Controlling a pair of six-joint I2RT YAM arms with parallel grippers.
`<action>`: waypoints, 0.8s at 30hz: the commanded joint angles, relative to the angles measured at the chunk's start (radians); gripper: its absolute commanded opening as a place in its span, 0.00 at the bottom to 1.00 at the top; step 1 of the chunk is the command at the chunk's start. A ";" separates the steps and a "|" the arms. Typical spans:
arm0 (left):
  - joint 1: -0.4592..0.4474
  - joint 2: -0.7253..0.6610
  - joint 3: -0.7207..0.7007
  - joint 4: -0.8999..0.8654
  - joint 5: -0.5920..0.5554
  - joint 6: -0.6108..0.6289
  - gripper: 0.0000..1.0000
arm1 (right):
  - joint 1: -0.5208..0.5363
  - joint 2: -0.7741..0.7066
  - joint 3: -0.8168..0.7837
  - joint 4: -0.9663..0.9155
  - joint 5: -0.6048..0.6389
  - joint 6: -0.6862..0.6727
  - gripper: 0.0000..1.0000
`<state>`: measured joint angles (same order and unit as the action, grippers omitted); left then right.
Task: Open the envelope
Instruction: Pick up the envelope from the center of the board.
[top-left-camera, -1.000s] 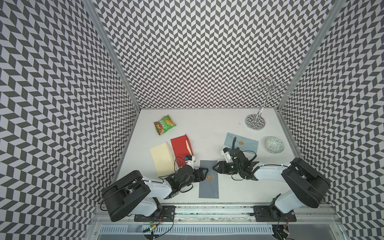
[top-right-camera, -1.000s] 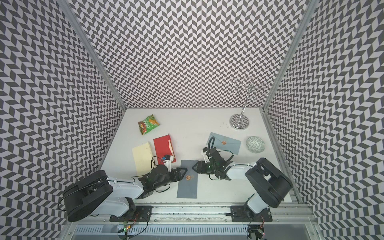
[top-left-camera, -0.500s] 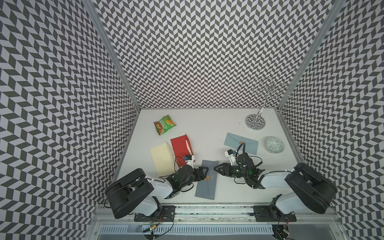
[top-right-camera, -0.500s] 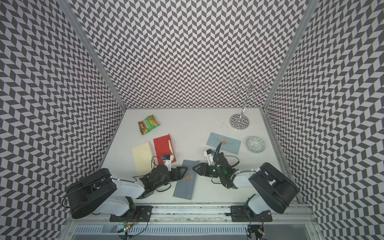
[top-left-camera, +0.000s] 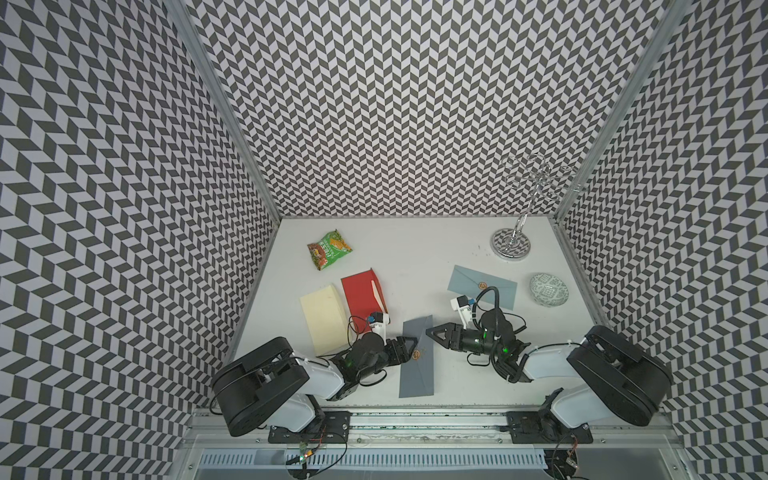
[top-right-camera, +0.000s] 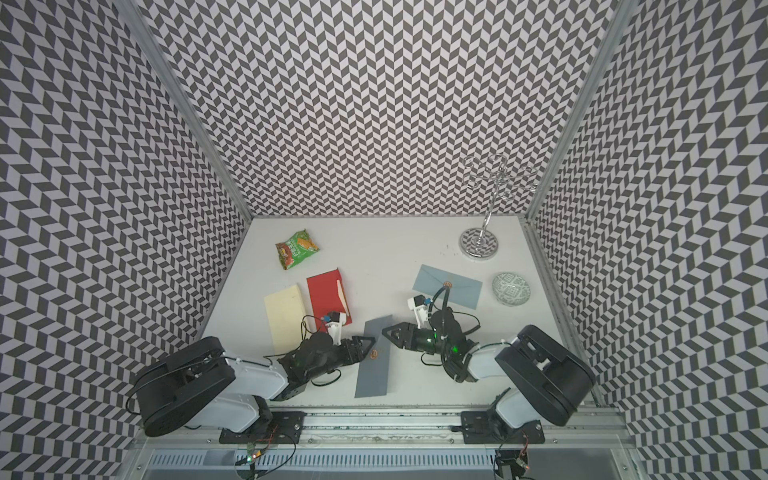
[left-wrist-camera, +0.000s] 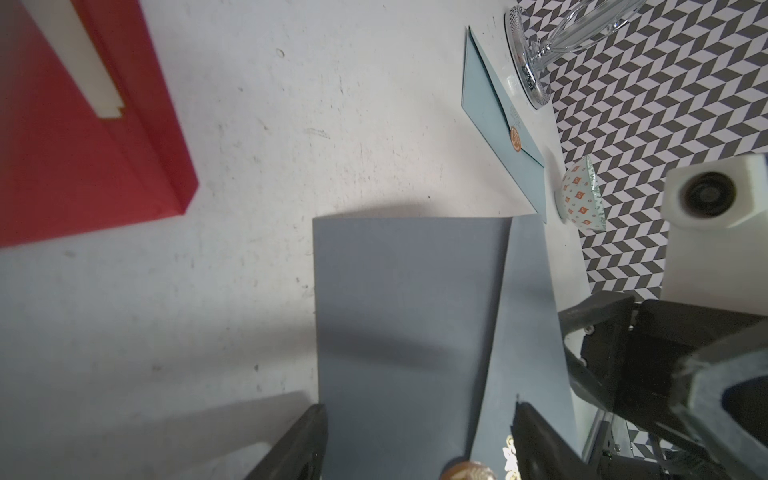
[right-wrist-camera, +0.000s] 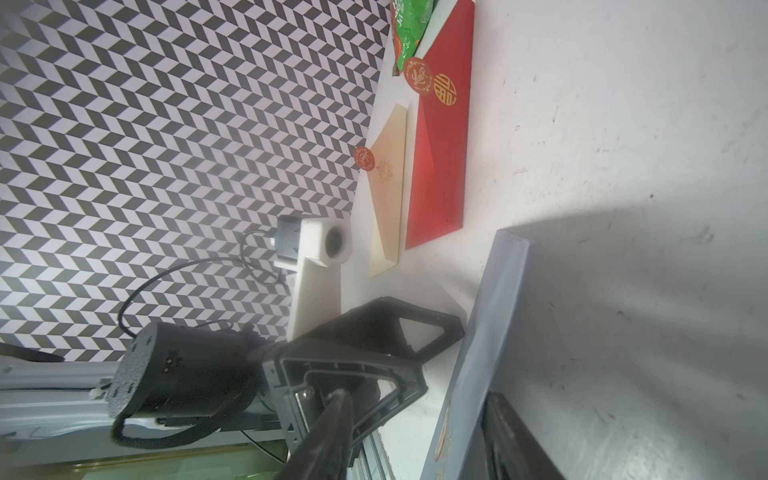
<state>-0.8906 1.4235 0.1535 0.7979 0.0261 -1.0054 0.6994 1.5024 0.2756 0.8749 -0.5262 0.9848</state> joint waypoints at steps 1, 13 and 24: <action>-0.008 0.012 -0.022 0.034 0.017 -0.010 0.71 | 0.008 0.020 0.006 0.090 -0.016 0.022 0.52; -0.008 -0.037 -0.034 0.028 0.002 -0.009 0.70 | 0.020 0.065 0.050 -0.023 0.017 -0.018 0.20; 0.003 -0.324 0.055 -0.240 -0.089 0.122 0.70 | -0.011 -0.293 0.068 -0.338 0.232 -0.169 0.00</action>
<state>-0.8898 1.1660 0.1440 0.6807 -0.0074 -0.9691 0.7021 1.3193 0.3180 0.6029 -0.4026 0.8883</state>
